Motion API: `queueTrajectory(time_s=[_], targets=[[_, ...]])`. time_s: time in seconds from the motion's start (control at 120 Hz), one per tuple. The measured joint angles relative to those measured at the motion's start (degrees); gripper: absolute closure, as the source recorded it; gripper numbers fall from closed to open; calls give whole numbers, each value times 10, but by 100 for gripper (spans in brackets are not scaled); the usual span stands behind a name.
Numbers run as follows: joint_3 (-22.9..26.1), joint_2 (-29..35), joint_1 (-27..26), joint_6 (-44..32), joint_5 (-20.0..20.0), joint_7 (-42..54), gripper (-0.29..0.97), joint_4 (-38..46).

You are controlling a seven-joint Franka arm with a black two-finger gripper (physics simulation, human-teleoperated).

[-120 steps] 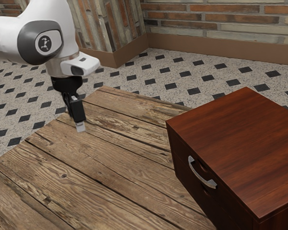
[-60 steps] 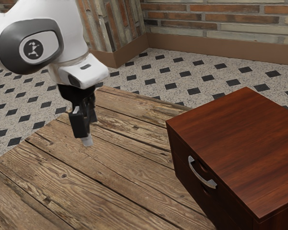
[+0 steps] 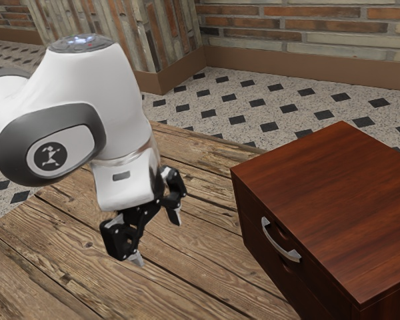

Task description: Pull the drawer handle with one arm to open the drawer

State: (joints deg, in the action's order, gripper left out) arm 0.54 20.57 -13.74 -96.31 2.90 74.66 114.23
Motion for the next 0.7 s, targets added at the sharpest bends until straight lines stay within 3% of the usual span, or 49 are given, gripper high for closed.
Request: queueTrajectory(time_s=[0.225,0.375,0.7], targets=[[-2,-9,-37,-72,-10,91,0,5],[-4,-13,-42,-112,-49,145,2,5],[-4,-43,-36,-202,-136,248,39,4]])
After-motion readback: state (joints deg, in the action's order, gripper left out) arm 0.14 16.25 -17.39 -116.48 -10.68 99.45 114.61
